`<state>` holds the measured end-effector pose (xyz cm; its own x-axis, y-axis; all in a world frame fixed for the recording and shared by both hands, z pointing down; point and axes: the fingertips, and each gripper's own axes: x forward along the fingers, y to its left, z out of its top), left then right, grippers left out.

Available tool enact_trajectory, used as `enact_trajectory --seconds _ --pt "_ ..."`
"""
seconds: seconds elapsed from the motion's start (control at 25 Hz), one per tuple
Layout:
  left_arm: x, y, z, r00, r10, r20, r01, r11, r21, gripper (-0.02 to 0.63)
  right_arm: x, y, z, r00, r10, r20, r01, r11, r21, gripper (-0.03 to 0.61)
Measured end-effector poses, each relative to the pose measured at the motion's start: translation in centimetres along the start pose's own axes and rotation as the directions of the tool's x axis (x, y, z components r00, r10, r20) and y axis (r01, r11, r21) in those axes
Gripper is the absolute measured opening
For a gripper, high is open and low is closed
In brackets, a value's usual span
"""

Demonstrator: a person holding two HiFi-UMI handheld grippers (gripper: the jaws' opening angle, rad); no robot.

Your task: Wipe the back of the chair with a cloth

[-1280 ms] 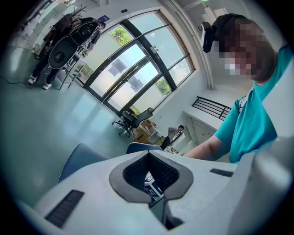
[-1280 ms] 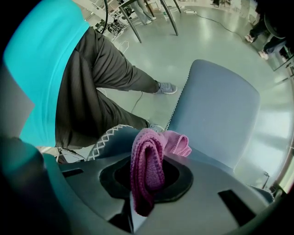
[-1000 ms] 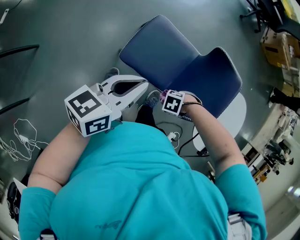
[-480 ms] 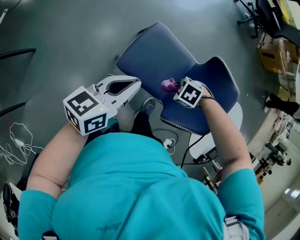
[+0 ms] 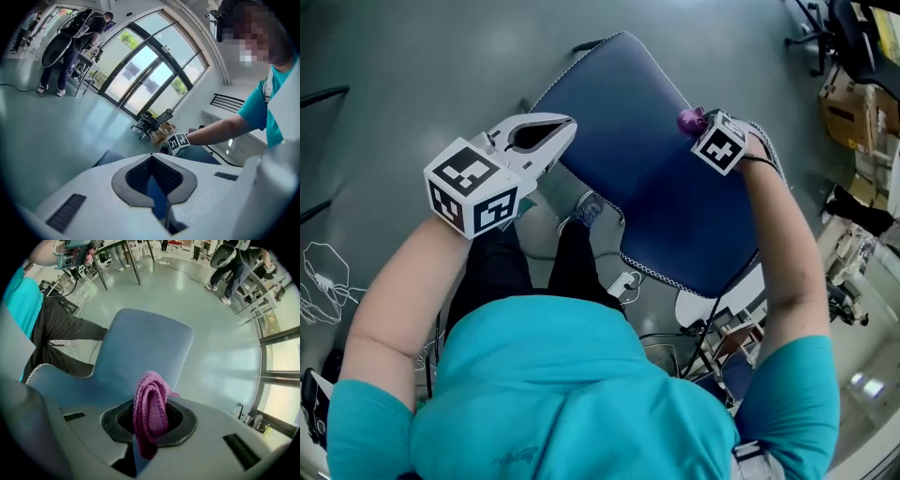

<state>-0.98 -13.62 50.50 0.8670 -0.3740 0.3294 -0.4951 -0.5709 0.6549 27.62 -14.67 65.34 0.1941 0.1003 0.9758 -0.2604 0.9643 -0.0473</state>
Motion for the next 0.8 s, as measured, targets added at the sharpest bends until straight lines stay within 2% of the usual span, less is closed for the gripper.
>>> enact_trajectory --seconds 0.28,0.4,0.68,0.8 --pt "4.4 4.1 -2.5 0.999 0.01 -0.03 -0.008 0.998 0.059 -0.006 6.3 -2.3 -0.8 0.997 -0.014 -0.081 0.01 0.999 -0.04 0.058" --pt "7.0 5.4 -3.7 0.999 0.0 -0.048 0.003 0.998 0.067 -0.006 9.4 -3.4 -2.1 0.989 -0.029 -0.145 0.014 0.994 -0.104 0.059" --pt "9.4 5.4 -6.3 0.995 -0.043 -0.085 0.049 0.997 0.063 -0.006 13.4 -3.9 -5.6 0.94 -0.128 -0.318 0.035 0.959 -0.282 0.059" --pt "10.0 5.3 -6.9 0.994 -0.057 -0.098 0.063 0.996 0.058 -0.006 14.5 -3.9 -6.9 0.914 -0.141 -0.38 0.017 0.95 -0.312 0.06"
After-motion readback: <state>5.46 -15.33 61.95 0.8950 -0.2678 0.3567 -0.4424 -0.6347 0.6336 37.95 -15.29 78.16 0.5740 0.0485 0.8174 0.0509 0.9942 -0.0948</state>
